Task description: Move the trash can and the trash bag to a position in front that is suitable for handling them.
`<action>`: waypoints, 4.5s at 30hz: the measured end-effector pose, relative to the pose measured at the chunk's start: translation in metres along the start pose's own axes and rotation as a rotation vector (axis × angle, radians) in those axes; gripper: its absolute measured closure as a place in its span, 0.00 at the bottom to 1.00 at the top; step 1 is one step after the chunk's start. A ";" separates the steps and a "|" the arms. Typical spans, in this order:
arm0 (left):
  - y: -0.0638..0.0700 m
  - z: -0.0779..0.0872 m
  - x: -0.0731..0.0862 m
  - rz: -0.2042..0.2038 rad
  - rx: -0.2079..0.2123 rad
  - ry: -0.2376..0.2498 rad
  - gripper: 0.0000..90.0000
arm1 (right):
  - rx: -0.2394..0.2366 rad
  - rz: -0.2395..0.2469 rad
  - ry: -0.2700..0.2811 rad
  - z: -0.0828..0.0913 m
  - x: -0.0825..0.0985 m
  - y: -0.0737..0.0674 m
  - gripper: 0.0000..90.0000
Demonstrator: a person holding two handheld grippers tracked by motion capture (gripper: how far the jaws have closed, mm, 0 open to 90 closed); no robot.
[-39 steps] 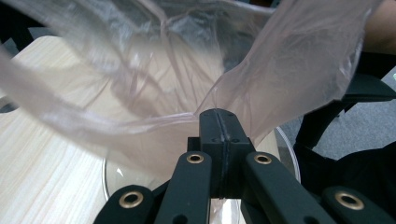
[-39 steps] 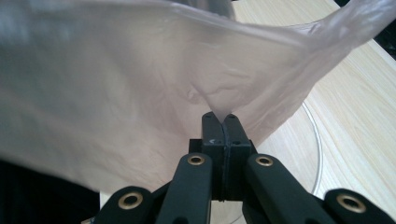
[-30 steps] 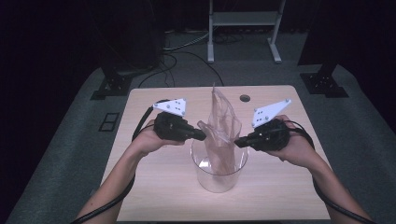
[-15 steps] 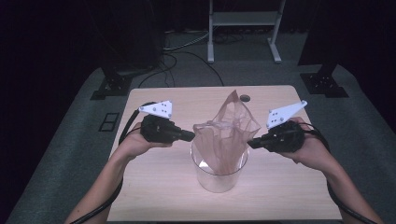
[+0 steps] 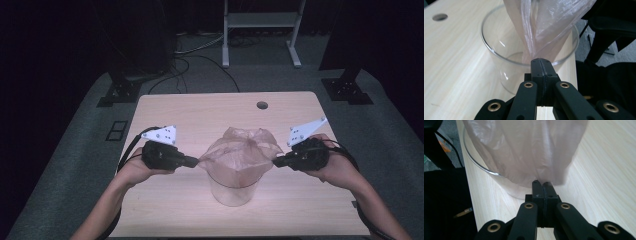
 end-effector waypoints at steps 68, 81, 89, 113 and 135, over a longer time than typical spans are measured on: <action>-0.067 -0.013 -0.070 0.004 -0.033 0.014 0.38 | -0.078 0.079 0.139 0.014 -0.069 0.020 0.46; -0.033 -0.010 -0.064 -0.130 0.116 0.009 0.91 | -0.196 0.057 0.075 -0.005 -0.067 0.012 0.84; 0.011 0.000 -0.042 -0.169 0.172 -0.013 0.94 | -0.216 0.116 -0.005 0.004 -0.048 -0.024 1.00; 0.034 -0.061 0.031 -0.167 0.133 -0.252 0.91 | -0.253 0.059 -0.115 -0.036 0.014 -0.039 0.97; 0.051 -0.009 0.001 -0.143 0.086 -0.149 0.47 | -0.189 0.083 0.055 0.025 0.001 -0.055 0.65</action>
Point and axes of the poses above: each handheld gripper's, and its own axes: z roughly backward along the jaws, x roughly out of its underside, y roughly to its right, the point moved 7 cm from there along -z, roughly forward along the jaws, and after that the axes turned 2 degrees about x, right-handed, at the moved point
